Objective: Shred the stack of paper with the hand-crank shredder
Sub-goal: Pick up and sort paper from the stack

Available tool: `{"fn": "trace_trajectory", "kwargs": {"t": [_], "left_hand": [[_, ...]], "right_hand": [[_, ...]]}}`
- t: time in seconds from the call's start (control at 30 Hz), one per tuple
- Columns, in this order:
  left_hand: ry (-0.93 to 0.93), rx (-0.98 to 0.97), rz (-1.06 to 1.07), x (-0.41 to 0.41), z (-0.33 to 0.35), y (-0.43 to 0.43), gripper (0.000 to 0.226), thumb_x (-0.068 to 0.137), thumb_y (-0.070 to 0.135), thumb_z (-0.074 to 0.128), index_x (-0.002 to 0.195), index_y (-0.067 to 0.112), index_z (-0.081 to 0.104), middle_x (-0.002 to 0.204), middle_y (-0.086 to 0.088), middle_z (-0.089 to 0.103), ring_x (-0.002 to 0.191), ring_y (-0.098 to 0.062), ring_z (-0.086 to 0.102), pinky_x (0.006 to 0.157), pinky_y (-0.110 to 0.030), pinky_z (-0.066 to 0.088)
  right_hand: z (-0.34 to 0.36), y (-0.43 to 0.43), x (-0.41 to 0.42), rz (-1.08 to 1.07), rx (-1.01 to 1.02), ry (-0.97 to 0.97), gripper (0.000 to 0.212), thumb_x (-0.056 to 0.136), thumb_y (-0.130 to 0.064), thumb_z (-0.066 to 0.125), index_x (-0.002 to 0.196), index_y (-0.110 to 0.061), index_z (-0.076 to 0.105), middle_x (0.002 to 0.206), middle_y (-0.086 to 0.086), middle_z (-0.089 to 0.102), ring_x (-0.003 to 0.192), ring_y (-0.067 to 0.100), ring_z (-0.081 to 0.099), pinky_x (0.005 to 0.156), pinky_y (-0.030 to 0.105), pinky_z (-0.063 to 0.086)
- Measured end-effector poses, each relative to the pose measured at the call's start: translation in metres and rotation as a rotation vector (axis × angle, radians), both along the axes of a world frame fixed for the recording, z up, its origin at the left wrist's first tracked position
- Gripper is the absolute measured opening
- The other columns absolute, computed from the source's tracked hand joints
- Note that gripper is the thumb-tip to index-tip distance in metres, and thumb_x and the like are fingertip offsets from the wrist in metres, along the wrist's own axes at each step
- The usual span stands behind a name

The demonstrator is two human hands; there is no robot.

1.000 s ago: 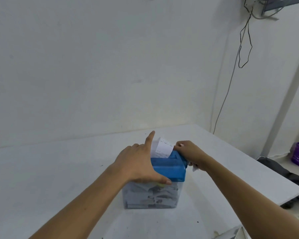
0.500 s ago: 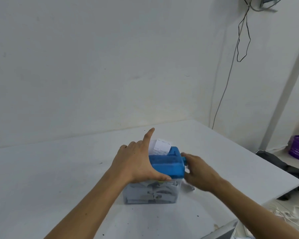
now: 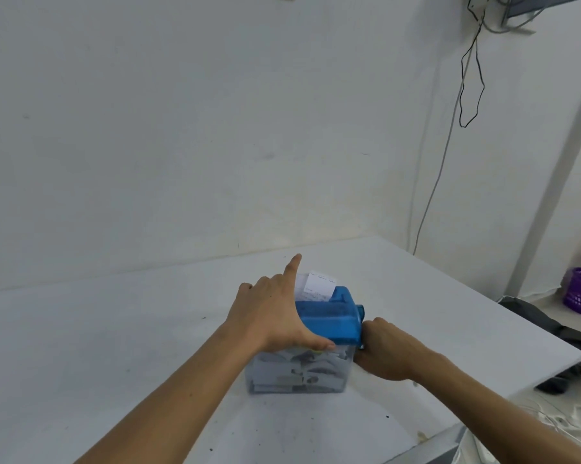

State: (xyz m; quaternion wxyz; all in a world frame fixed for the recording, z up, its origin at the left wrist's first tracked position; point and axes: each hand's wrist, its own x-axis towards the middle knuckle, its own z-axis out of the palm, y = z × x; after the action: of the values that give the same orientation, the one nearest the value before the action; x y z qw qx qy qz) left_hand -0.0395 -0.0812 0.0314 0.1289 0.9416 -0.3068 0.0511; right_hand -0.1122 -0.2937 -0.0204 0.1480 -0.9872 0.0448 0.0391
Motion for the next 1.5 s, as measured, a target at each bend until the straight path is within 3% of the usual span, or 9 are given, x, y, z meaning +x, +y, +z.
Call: {"fn": "trace_trajectory", "kwargs": {"t": [0.47, 0.67, 0.87, 0.97, 1.07, 1.2, 1.33, 1.43, 1.5], "left_hand": [[-0.008, 0.068, 0.017, 0.005, 0.004, -0.003, 0.141, 0.049, 0.097, 0.061, 0.159, 0.022, 0.013, 0.151, 0.007, 0.045, 0.131, -0.017, 0.047, 0.11, -0.045, 0.036], [-0.088, 0.056, -0.014, 0.001, 0.0, -0.003, 0.118, 0.054, 0.094, 0.063, 0.146, 0.027, 0.032, 0.137, 0.01, 0.05, 0.12, -0.015, 0.049, 0.104, -0.041, 0.035], [-0.093, 0.049, -0.001, 0.003, 0.0, -0.001, 0.122, 0.056, 0.092, 0.062, 0.151, 0.024, 0.026, 0.143, 0.007, 0.046, 0.126, -0.016, 0.045, 0.107, -0.043, 0.034], [-0.089, 0.057, 0.01, 0.007, 0.001, 0.001, 0.124, 0.056, 0.093, 0.061, 0.152, 0.023, 0.025, 0.146, 0.006, 0.045, 0.128, -0.017, 0.045, 0.109, -0.044, 0.034], [-0.098, 0.059, 0.038, 0.015, 0.001, 0.004, 0.123, 0.056, 0.094, 0.061, 0.151, 0.023, 0.027, 0.145, 0.006, 0.047, 0.127, -0.017, 0.046, 0.107, -0.044, 0.035], [-0.105, 0.046, 0.058, 0.03, 0.001, 0.009, 0.123, 0.054, 0.095, 0.061, 0.149, 0.023, 0.029, 0.144, 0.005, 0.048, 0.126, -0.018, 0.047, 0.107, -0.044, 0.036], [-0.125, 0.045, 0.039, 0.049, -0.001, 0.013, 0.125, 0.055, 0.096, 0.061, 0.15, 0.021, 0.029, 0.143, 0.003, 0.048, 0.126, -0.02, 0.047, 0.108, -0.045, 0.035], [-0.148, 0.021, 0.043, 0.061, -0.005, 0.014, 0.125, 0.056, 0.097, 0.06, 0.149, 0.019, 0.031, 0.141, 0.001, 0.05, 0.125, -0.021, 0.048, 0.107, -0.046, 0.035], [-0.163, 0.016, 0.044, 0.063, -0.006, 0.014, 0.125, 0.055, 0.097, 0.059, 0.147, 0.017, 0.033, 0.14, 0.001, 0.05, 0.124, -0.022, 0.048, 0.107, -0.047, 0.035]], "right_hand": [[0.072, -0.01, -0.022, 0.053, 0.107, 0.254, 0.037, 0.089, -0.038, 0.068, 0.092, -0.002, 0.068, 0.085, 0.005, 0.059, 0.073, 0.014, 0.049, 0.064, 0.024, 0.04], [0.079, -0.017, -0.008, 0.07, 0.186, 0.549, 0.027, 0.084, -0.043, 0.078, 0.089, -0.016, 0.072, 0.069, -0.007, 0.056, 0.055, 0.007, 0.041, 0.051, 0.02, 0.033], [0.072, -0.033, 0.004, -0.081, 0.451, 0.228, 0.081, 0.065, -0.088, 0.058, 0.115, -0.025, 0.067, 0.094, 0.0, 0.062, 0.057, 0.008, 0.037, 0.051, 0.021, 0.033], [0.044, -0.036, 0.01, -0.122, 0.691, 0.284, 0.097, 0.058, -0.096, 0.056, 0.131, -0.031, 0.059, 0.119, 0.001, 0.067, 0.082, 0.015, 0.061, 0.073, 0.026, 0.051], [0.035, -0.021, 0.015, -0.126, 0.902, 0.361, 0.073, 0.086, -0.082, 0.031, 0.135, -0.034, 0.055, 0.132, -0.002, 0.067, 0.111, 0.017, 0.064, 0.099, 0.028, 0.047], [0.036, -0.001, 0.029, -0.163, 0.707, 0.32, 0.07, 0.099, -0.066, 0.006, 0.142, -0.029, 0.047, 0.144, -0.001, 0.052, 0.131, 0.019, 0.048, 0.116, 0.034, 0.027], [0.016, -0.01, 0.05, -0.015, 0.325, 0.304, 0.027, 0.109, -0.029, 0.035, 0.133, -0.024, 0.047, 0.142, 0.004, 0.05, 0.129, 0.02, 0.048, 0.113, 0.029, 0.034], [0.012, -0.013, 0.065, 0.045, 0.172, 0.348, 0.016, 0.104, -0.031, 0.052, 0.116, -0.024, 0.058, 0.118, -0.005, 0.062, 0.111, 0.014, 0.059, 0.089, 0.01, 0.044], [0.014, -0.014, 0.071, 0.063, 0.092, 0.407, 0.021, 0.1, -0.037, 0.059, 0.114, -0.021, 0.061, 0.109, -0.005, 0.064, 0.104, 0.012, 0.06, 0.086, 0.012, 0.046]]}}
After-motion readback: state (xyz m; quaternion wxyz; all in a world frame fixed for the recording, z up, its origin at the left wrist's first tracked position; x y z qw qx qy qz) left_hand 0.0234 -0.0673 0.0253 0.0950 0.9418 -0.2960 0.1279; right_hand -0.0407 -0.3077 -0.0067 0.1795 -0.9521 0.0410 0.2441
